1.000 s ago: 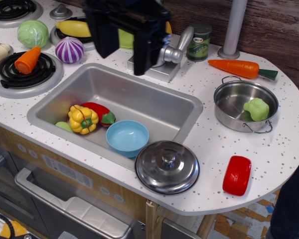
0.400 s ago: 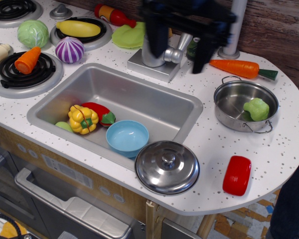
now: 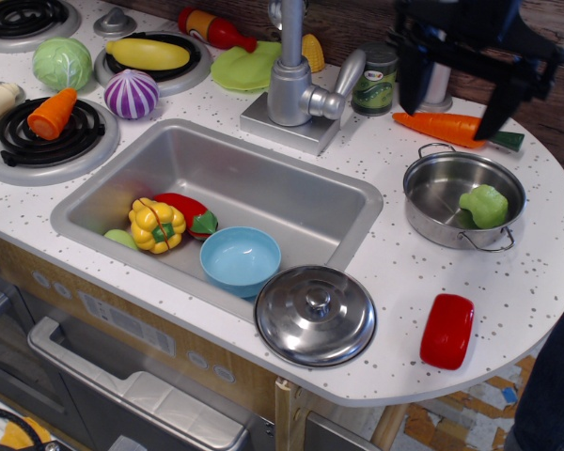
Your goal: Take broccoli out of pan
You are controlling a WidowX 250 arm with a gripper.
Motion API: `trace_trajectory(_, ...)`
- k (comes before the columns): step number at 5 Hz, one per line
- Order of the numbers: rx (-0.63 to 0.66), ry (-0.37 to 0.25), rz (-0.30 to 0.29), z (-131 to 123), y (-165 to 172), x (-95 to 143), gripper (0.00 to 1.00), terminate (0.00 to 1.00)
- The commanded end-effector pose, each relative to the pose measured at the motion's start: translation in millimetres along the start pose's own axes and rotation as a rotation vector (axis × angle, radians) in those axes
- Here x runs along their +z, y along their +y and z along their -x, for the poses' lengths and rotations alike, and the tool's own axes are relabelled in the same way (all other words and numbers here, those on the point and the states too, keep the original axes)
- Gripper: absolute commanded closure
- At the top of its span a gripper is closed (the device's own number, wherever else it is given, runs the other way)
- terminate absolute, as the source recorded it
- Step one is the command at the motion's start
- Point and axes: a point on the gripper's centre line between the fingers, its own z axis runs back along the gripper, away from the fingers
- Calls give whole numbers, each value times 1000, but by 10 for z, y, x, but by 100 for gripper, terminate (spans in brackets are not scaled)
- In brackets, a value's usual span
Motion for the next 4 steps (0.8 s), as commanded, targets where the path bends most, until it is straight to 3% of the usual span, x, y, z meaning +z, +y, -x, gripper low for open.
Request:
trace_trajectory(1,19,-96,15,-301,-193,-101,0,0)
trace_trajectory(2,18,-138,19,-420,-257,-359,0,0)
trace_trajectory(3,12,-135,40,-508,-261,-507,0,0)
trace_trajectory(4,27,-164,26,-556,-337,-630,0,0)
